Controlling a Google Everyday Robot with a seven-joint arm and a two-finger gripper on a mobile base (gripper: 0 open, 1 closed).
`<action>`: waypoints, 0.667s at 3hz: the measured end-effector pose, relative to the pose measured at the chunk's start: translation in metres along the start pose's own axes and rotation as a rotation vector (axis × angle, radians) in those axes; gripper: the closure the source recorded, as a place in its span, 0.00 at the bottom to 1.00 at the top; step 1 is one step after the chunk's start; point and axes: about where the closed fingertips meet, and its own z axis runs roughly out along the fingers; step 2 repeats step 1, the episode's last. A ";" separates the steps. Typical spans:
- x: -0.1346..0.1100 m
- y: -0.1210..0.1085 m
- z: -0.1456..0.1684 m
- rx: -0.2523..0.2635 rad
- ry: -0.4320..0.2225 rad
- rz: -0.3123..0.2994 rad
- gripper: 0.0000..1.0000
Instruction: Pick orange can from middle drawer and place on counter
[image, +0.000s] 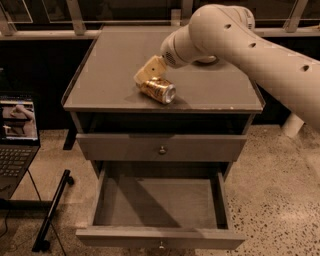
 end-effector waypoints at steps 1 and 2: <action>0.000 0.000 0.000 0.000 0.000 0.000 0.00; 0.000 0.000 0.000 0.000 0.000 0.000 0.00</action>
Offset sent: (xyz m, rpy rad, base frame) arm 0.0000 0.0000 0.0000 0.0000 0.0000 0.0000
